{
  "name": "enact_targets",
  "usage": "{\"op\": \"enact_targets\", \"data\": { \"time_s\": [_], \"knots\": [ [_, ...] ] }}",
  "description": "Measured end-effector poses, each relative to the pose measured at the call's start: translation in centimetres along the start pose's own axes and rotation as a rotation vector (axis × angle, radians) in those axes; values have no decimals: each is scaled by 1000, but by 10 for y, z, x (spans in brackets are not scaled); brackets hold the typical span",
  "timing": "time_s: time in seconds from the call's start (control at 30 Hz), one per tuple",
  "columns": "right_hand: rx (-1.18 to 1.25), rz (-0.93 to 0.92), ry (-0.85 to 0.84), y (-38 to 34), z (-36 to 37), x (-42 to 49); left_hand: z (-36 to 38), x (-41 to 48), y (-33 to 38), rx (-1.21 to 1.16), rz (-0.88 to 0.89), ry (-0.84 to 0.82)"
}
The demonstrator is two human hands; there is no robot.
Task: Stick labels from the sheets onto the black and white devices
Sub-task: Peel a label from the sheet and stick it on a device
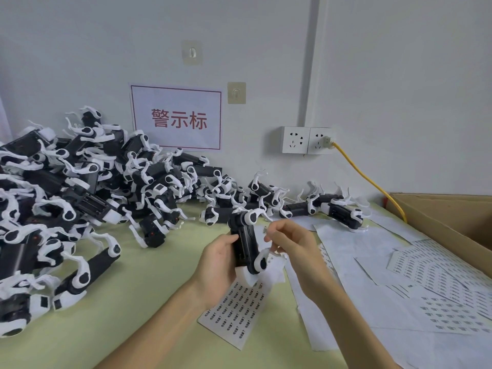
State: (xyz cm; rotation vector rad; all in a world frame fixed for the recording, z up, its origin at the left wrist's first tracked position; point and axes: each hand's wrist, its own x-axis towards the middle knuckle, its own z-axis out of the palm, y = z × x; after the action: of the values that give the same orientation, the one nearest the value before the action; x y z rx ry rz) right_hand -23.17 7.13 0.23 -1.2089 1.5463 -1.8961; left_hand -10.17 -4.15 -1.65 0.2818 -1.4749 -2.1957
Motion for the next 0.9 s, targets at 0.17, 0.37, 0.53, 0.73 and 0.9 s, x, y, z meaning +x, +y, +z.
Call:
{"op": "enact_targets", "data": {
  "time_s": [0.17, 0.37, 0.53, 0.73, 0.9],
  "knots": [
    [-84, -86, -43, 5, 4, 0, 1, -1, -1, 82, 3, 15],
    [-200, -127, -39, 8, 8, 0, 3, -4, -2, 190, 33, 7],
    [-233, -123, -17, 10, 8, 0, 1, -3, -5, 212, 38, -6],
    [-247, -130, -4, 8, 10, -1, 1, -2, -7, 228, 54, -5],
    [-251, -135, 5, 9, 10, -1, 1, -1, -8, 228, 77, -1]
  ]
}}
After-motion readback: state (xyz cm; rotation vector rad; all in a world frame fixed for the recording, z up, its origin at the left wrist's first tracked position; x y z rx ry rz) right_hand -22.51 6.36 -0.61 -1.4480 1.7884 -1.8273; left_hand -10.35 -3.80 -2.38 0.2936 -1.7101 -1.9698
